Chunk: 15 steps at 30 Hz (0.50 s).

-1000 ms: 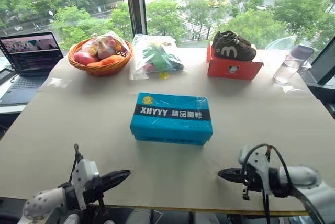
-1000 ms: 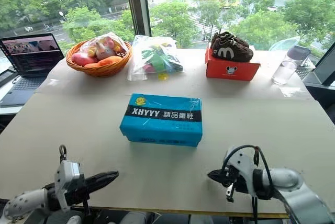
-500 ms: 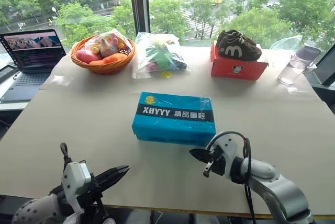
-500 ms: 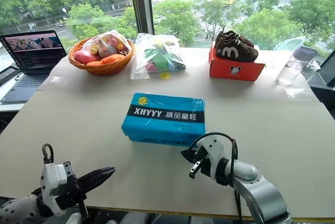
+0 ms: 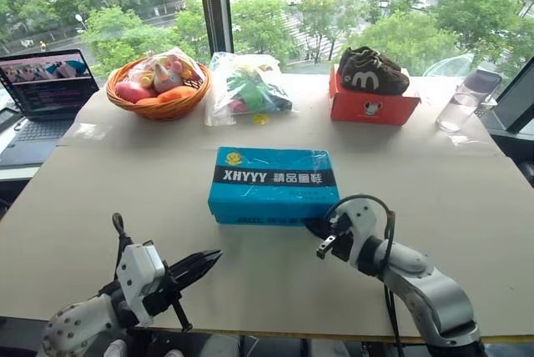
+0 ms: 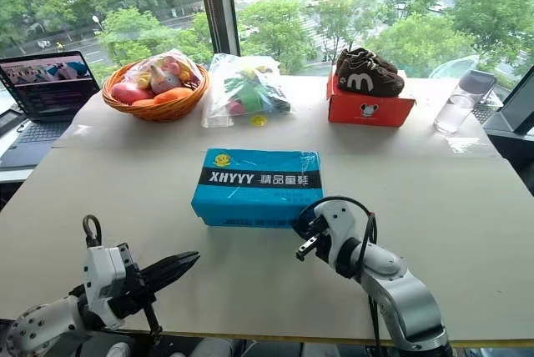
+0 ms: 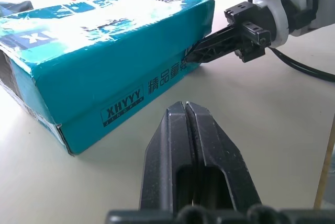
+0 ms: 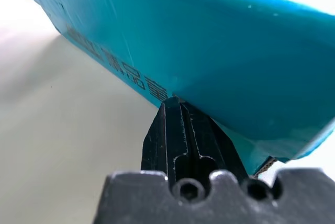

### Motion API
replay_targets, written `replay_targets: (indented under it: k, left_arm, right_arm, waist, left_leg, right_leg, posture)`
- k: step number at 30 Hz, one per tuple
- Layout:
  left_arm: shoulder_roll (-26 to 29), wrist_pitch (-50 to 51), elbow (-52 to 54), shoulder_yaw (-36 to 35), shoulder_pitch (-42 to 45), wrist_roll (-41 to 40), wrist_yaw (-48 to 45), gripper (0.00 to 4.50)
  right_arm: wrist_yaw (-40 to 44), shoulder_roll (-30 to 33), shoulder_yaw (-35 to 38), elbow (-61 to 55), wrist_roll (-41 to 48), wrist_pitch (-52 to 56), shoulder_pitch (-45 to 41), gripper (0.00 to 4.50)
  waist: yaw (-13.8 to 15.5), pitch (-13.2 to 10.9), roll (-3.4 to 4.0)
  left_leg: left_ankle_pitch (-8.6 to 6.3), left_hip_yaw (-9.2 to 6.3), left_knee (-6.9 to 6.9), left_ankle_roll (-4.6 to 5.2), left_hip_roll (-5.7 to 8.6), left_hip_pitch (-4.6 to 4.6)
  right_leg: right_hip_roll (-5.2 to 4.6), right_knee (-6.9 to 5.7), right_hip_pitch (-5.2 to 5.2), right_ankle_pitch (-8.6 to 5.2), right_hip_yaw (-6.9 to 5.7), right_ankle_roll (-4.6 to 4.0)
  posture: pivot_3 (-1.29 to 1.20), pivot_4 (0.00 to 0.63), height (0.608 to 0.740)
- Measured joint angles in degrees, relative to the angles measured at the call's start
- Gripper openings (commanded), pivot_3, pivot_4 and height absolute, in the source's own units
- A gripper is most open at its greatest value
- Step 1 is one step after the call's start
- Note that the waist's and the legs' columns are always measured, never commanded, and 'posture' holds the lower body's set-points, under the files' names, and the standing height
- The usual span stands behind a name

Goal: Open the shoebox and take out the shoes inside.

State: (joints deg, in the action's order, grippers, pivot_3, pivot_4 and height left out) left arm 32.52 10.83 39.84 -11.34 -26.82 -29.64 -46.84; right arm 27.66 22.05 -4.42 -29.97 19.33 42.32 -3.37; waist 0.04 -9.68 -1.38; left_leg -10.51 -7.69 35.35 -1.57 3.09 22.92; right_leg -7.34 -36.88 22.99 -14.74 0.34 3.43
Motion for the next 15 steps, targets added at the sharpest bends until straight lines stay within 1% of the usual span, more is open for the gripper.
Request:
replay_targets:
  k: [7, 12, 15]
  left_arm:
    - [0.0, 0.4, 0.0, 1.0, 0.7, 0.1, 0.3, 0.06]
    - [0.0, -0.3, -0.2, 1.5, 0.5, 0.4, 0.0, 0.06]
    - [-0.2, -0.4, -0.2, 2.0, 0.4, 0.5, 0.2, 0.06]
  right_arm:
    - [-1.7, -3.8, 1.5, -0.7, 2.6, 0.0, -0.6, 0.0]
    - [-2.7, -6.8, 5.8, -3.4, 8.2, 0.0, -3.6, 0.0]
    - [-3.2, -7.0, 6.4, -3.7, 9.2, 0.0, -5.2, 0.0]
  waist:
    - [-0.4, 0.0, 0.0]
    - [-0.8, 0.0, 0.01]
    - [-0.8, 0.0, 0.01]
  left_leg:
    - [0.0, 0.06, 0.0, 0.0, -0.02, -0.02]
    - [0.0, 0.08, 0.0, 0.0, -0.05, -0.02]
    - [0.0, 0.08, 0.0, 0.0, -0.04, -0.02]
  right_leg:
    - [0.03, -0.05, 0.04, 0.01, 0.11, 0.0]
    - [0.07, -0.08, 0.08, 0.02, 0.15, -0.01]
    - [0.07, -0.07, 0.07, 0.02, 0.15, 0.0]
  posture:
    - [0.0, 0.15, 0.74]
    - [0.0, 0.15, 0.74]
    - [0.0, 0.15, 0.74]
